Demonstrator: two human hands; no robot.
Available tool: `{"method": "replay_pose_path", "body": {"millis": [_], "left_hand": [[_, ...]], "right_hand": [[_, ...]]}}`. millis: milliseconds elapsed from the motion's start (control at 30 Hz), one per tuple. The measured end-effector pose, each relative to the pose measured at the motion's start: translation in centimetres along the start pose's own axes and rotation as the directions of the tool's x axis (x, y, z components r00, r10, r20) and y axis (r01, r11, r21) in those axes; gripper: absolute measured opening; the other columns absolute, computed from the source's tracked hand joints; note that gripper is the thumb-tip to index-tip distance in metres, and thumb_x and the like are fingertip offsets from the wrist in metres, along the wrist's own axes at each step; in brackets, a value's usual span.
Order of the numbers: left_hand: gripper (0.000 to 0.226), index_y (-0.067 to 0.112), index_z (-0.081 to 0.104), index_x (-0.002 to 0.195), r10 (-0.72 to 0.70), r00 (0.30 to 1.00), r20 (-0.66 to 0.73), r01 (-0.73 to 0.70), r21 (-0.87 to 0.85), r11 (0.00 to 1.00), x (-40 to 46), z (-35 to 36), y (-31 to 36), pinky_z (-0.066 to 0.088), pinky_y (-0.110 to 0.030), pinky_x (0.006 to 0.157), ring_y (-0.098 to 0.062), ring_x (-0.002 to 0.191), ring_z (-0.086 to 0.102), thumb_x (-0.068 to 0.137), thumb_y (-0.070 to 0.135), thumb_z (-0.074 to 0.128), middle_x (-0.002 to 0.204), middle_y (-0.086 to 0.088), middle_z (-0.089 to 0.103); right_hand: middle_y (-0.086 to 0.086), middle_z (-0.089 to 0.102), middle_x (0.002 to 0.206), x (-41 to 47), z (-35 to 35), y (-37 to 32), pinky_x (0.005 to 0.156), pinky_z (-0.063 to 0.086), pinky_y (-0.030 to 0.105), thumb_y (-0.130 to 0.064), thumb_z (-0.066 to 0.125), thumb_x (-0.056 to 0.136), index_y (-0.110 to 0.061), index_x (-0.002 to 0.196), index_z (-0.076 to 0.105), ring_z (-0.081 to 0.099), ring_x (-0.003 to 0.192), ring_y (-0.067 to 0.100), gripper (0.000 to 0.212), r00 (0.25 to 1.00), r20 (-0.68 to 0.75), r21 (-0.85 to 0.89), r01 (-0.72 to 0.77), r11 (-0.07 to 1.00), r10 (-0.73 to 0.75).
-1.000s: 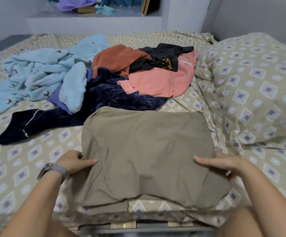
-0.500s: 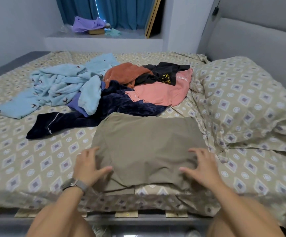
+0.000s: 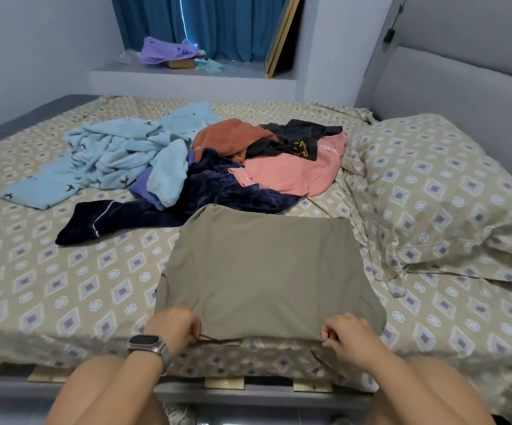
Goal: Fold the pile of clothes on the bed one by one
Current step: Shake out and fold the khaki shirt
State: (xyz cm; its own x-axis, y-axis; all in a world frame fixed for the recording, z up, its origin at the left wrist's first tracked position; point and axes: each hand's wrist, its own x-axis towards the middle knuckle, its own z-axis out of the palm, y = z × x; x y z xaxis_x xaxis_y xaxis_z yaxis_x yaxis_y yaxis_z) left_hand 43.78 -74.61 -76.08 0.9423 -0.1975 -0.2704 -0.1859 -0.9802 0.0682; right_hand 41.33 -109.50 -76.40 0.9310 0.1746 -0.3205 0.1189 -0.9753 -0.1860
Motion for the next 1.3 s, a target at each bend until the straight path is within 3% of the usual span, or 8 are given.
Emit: {"method": "replay_pose_path", "body": {"millis": [133, 300, 467, 633, 767, 867, 967, 1300], "left_hand": [[0.020, 0.032, 0.064, 0.097, 0.010, 0.999, 0.033, -0.010, -0.028, 1.000, 0.3, 0.3, 1.0, 0.044, -0.022, 0.072, -0.014, 0.100, 0.061, 0.085, 0.024, 0.051, 0.101, 0.010, 0.060], [0.034, 0.036, 0.057, 0.098, 0.235, 0.900, -0.367, -0.270, -0.045, 0.962, 0.7, 0.4, 3.8, 0.042, -0.021, 0.060, -0.010, 0.083, 0.057, 0.070, 0.055, 0.056, 0.089, 0.016, 0.053], [0.083, 0.047, 0.044, 0.123, 0.318, 0.925, -0.208, -0.291, 0.151, 0.945, 3.2, 2.1, 5.0, 0.048, -0.030, 0.066, -0.017, 0.089, 0.057, 0.049, 0.046, 0.083, 0.110, 0.005, 0.053], [0.036, 0.035, 0.036, 0.102, 0.140, 0.972, -0.190, -0.157, -0.077, 0.985, 4.8, 0.8, 3.6, 0.042, -0.032, 0.065, -0.027, 0.092, 0.061, 0.081, 0.015, 0.058, 0.101, 0.003, 0.058], [0.018, 0.028, 0.048, 0.086, 0.196, 0.974, -0.111, -0.191, 0.055, 0.980, 4.8, 0.7, 4.9, 0.035, -0.030, 0.057, -0.028, 0.081, 0.063, 0.081, 0.017, 0.062, 0.092, 0.003, 0.060], [0.012, 0.028, 0.044, 0.088, 0.178, 0.953, 0.244, -0.203, 0.080, 0.976, 3.7, 0.5, 6.3, 0.038, -0.029, 0.066, -0.027, 0.096, 0.061, 0.082, 0.030, 0.054, 0.104, 0.001, 0.063], [0.033, 0.027, 0.051, 0.086, 0.104, 0.961, 0.255, -0.115, 0.028, 0.993, 3.4, 0.1, 6.4, 0.040, -0.028, 0.067, -0.023, 0.087, 0.061, 0.074, 0.057, 0.048, 0.090, 0.004, 0.060], [0.037, 0.038, 0.059, 0.114, 0.189, 0.879, -0.438, -0.313, -0.229, 0.922, 5.1, 0.4, 8.8, 0.051, -0.028, 0.074, -0.010, 0.098, 0.062, 0.086, 0.054, 0.040, 0.106, 0.014, 0.064]], "right_hand": [[-0.015, 0.057, 0.094, 0.2, 0.1, -0.4, 0.088, 0.036, 0.033, -0.044, 0.049, 0.095, -0.035, 0.086, 0.049, 0.052, 0.105, 0.014, 0.013, 1.000, 0.001, 0.028, -0.013, 1.000, 0.013], [-0.006, 0.063, 0.109, 1.9, -1.1, 1.4, 0.088, 0.045, 0.034, -0.047, 0.065, 0.085, -0.032, 0.115, 0.060, 0.052, 0.106, 0.021, 0.034, 0.849, -0.456, 0.334, -0.116, 0.936, 0.268], [-0.002, 0.028, 0.145, 3.5, -2.0, 1.9, 0.108, 0.030, 0.044, -0.070, 0.070, 0.067, -0.050, 0.143, 0.025, 0.029, 0.132, 0.028, 0.090, 0.937, -0.090, 0.134, -0.324, 0.937, 0.337], [0.006, 0.022, 0.147, 5.1, -2.8, 3.5, 0.108, 0.026, 0.051, -0.068, 0.080, 0.054, -0.043, 0.145, 0.023, 0.027, 0.135, 0.033, 0.110, 0.864, -0.077, 0.369, -0.439, 0.819, 0.498], [0.013, 0.040, 0.146, 7.4, -3.1, 6.5, 0.109, 0.036, 0.049, -0.076, 0.077, 0.039, -0.015, 0.147, 0.027, 0.041, 0.133, 0.034, 0.134, 0.765, 0.011, 0.665, -0.486, 0.567, 0.643], [0.008, 0.067, 0.120, 8.7, -2.6, 8.3, 0.098, 0.049, 0.042, -0.073, 0.079, 0.042, -0.010, 0.120, 0.061, 0.062, 0.111, 0.029, 0.102, 0.770, 0.078, 0.756, -0.461, 0.466, 0.634], [0.006, 0.074, 0.100, 9.1, -3.2, 8.8, 0.092, 0.054, 0.041, -0.061, 0.087, 0.043, -0.009, 0.102, 0.072, 0.069, 0.093, 0.025, 0.080, 0.794, 0.115, 0.885, -0.355, 0.301, 0.597], [0.010, 0.074, 0.104, 9.6, -4.6, 8.2, 0.095, 0.052, 0.047, -0.053, 0.091, 0.044, -0.014, 0.117, 0.064, 0.070, 0.099, 0.028, 0.087, 0.894, 0.314, 0.947, -0.320, -0.034, 0.319]]}}
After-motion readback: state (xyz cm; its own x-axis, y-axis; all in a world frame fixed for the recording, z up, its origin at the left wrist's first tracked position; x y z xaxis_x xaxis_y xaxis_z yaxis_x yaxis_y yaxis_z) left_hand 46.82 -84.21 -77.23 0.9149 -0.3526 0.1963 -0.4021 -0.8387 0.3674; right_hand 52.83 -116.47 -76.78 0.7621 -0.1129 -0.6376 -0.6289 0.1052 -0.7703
